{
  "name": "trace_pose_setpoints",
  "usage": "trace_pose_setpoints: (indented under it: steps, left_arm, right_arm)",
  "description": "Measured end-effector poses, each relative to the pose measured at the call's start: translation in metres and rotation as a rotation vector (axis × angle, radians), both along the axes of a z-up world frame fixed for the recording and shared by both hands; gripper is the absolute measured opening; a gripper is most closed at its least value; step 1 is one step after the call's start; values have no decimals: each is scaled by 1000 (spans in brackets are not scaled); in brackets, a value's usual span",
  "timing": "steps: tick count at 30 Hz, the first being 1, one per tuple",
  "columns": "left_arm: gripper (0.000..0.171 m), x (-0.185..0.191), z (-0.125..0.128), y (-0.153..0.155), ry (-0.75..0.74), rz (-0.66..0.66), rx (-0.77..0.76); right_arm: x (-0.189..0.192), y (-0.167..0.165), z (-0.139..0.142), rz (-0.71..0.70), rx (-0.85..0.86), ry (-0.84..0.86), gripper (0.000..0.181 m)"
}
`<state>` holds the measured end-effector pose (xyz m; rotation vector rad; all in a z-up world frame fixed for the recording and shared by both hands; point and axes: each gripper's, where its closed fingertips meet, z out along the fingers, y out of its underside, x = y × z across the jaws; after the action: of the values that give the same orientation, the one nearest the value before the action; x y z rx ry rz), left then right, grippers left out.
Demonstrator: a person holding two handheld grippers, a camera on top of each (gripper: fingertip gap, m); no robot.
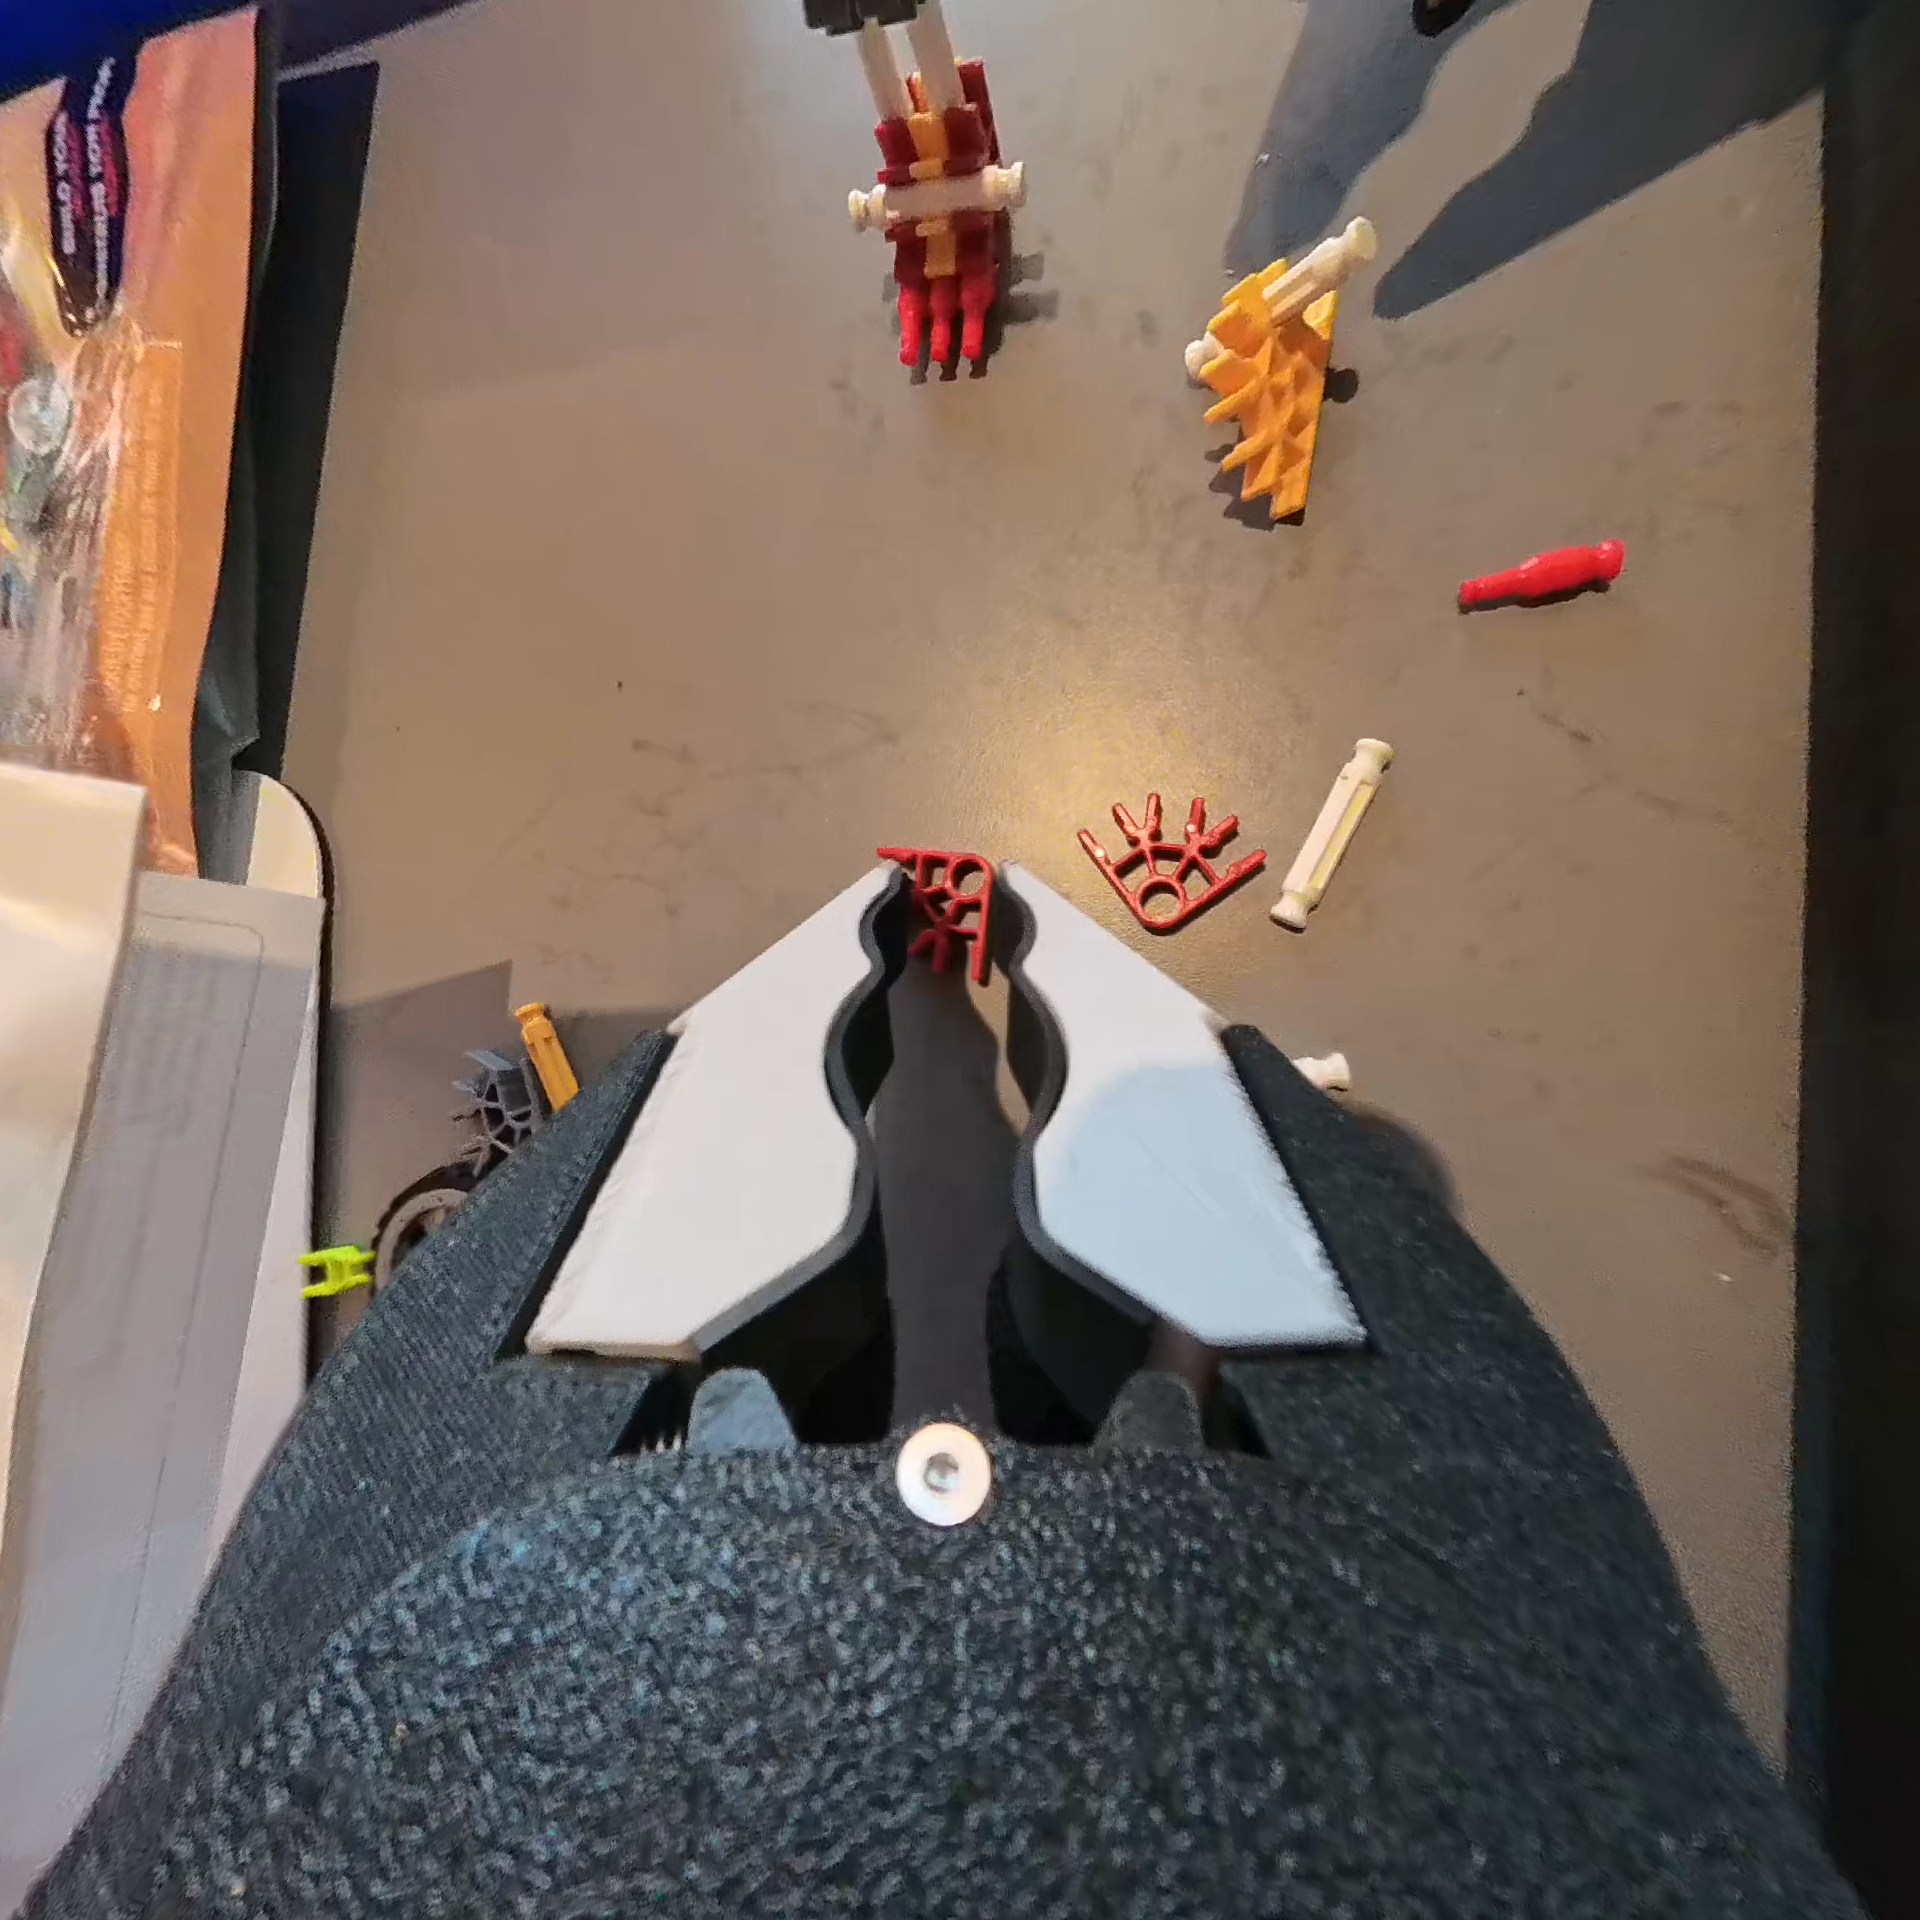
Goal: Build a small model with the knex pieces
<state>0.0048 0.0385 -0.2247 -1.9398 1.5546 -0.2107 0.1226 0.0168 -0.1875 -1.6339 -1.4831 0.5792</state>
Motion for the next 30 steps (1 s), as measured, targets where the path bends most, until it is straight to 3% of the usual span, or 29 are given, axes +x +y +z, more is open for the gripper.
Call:
trace_pose_setpoints:
  steps: [6, 10, 13, 17, 22, 30]
  left_arm:
    - [0, 6, 3, -2, -8, -41, 37]
    - [0, 6, 6, -1, -12, -48, 66]
    - [29, 5, 13, 2, -48, -13, 44]
    - [47, -2, 3, 7, -23, 41, 7]
    - [19, 1, -1, 6, -76, 62, -57]
    - [7, 12, 11, 5, -70, -2, 36]
  right_arm:
    - [2, 2, -2, -18, -14, 2, 23]
    - [3, 2, 0, -20, -22, 11, 23]
    - [3, 2, 0, -20, -23, 14, 23]
    - [3, 1, -1, -19, -26, 16, 23]
    - [3, 2, -2, -21, -28, 24, 23]
    - [3, 3, 4, -37, -41, 56, 23]
